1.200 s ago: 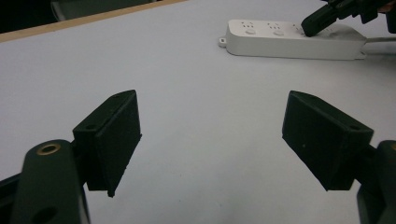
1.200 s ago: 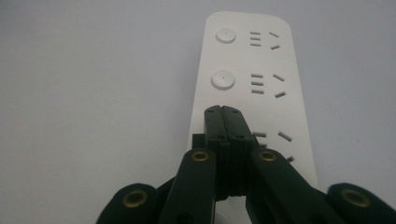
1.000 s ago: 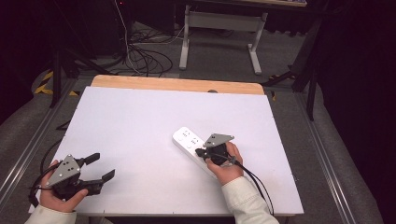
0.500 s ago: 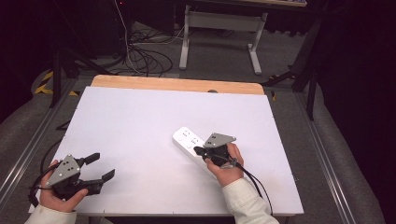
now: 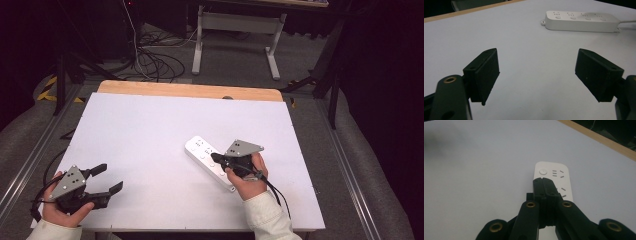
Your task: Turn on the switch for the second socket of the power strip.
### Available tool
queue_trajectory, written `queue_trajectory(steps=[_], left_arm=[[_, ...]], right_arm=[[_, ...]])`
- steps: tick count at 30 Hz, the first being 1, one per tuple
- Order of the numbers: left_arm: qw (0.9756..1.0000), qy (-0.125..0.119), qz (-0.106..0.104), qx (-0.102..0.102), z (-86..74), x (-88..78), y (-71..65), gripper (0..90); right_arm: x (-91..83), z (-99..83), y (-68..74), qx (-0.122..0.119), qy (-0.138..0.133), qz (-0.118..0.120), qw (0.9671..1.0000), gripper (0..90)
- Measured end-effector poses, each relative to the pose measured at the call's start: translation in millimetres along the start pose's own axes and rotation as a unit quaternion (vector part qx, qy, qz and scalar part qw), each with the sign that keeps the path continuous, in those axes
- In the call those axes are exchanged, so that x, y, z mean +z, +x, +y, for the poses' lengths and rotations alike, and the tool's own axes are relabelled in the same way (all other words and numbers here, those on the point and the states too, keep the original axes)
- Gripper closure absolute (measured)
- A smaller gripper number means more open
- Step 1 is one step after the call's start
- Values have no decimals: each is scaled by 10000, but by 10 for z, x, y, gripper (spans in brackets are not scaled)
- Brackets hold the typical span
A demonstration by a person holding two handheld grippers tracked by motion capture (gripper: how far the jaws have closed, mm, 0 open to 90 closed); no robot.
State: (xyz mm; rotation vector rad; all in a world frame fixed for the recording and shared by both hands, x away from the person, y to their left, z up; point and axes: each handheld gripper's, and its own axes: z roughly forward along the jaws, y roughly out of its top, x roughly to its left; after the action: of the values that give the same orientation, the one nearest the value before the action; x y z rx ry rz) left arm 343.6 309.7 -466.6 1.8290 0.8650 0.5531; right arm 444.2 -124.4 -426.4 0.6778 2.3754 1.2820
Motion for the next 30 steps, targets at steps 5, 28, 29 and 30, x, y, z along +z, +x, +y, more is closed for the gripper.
queue_trajectory(steps=[5,28,29,30], left_arm=[[10000,2,-26,2,1,1,2,198],[10000,-42,-59,-39,5,-3,-11,192],[10000,-39,-49,-41,7,-4,-16,192],[10000,-48,-59,-13,9,-6,-16,192]], right_arm=[[-40,31,14,-19,-64,18,10000,900],[-250,132,21,84,-406,-16,9991,486],[-250,132,21,84,-406,-16,9991,486],[-313,137,7,99,-473,-46,9988,447]])
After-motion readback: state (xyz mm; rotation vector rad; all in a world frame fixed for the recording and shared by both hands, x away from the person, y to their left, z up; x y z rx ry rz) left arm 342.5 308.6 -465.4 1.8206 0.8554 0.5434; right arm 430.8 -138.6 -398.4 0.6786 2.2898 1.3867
